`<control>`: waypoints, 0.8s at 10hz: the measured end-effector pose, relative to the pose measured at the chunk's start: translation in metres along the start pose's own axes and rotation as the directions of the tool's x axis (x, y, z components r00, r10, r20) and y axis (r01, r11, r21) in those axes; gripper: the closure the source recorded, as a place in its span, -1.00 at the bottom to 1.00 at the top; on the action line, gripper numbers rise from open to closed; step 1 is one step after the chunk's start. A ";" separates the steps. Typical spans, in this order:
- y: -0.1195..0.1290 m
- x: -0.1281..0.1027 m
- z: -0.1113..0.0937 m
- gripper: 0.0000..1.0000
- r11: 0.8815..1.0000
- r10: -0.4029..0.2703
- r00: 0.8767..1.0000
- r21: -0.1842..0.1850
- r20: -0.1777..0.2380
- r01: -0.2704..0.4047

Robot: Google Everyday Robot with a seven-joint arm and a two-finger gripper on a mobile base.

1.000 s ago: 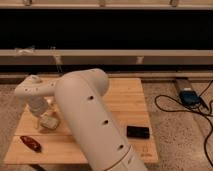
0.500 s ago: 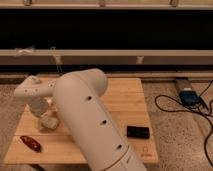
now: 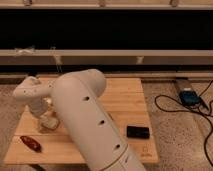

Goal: Place the white sponge in the ceramic cup

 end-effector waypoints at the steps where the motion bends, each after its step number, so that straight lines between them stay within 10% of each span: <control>1: 0.001 0.000 0.000 -0.47 1.000 -0.001 1.000 -0.001 -0.001 0.001; 8: 0.001 -0.002 -0.020 0.91 1.000 -0.006 0.999 0.000 0.043 0.006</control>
